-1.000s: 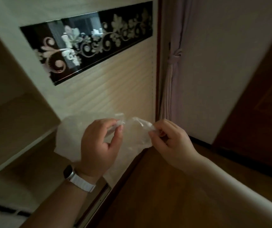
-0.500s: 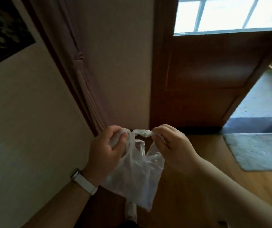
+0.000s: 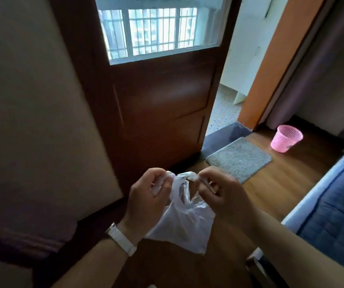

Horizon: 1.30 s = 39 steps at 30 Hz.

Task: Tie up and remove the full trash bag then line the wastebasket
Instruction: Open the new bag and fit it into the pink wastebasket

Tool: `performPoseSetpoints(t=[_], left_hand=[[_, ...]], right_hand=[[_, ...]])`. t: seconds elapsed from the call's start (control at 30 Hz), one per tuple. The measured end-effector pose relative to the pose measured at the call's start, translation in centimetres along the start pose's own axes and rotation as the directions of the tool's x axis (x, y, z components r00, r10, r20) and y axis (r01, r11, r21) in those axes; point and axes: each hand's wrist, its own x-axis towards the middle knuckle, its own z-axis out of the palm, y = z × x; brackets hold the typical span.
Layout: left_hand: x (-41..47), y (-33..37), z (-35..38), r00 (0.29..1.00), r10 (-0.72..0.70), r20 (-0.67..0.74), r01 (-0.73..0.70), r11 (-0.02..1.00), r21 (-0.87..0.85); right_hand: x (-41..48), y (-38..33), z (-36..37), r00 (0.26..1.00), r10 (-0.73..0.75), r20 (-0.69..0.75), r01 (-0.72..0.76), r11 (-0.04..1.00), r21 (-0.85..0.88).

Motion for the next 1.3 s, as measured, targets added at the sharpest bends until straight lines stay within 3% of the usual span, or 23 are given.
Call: performPoseSetpoints(t=[0.33,0.53,0.87,1.07,1.3], left_hand=[[9.2,-1.9,8.5,0.981,-0.021,0.191,0.044,0.992,-0.117],[14.4,-3.1,15.0,0.972,-0.058,0.226,0.070,0.996,-0.047],[21.7,-1.2,30.9,0.907,-0.090,0.411,0.157,0.978,-0.134],[25.0,0.4,40.6,0.915,-0.016,0.404,0.056,0.995,-0.086],[31.1,1.1,50.5,0.937,0.003,0.349,0.032,0.995,-0.094]], right_hand=[[2.8,5.1,-2.8,0.945,0.247,-0.214,-0.263,0.964,-0.048],[5.2,11.4,-6.4,0.947,0.239,-0.217,-0.242,0.970,0.012],[11.8,26.6,-14.3,0.911,0.258,-0.322,-0.280,0.960,-0.023],[13.6,33.3,-20.7,0.884,0.292,-0.365,-0.347,0.933,-0.096],[14.4,40.6,-24.8,0.819,0.350,-0.455,-0.497,0.829,-0.256]])
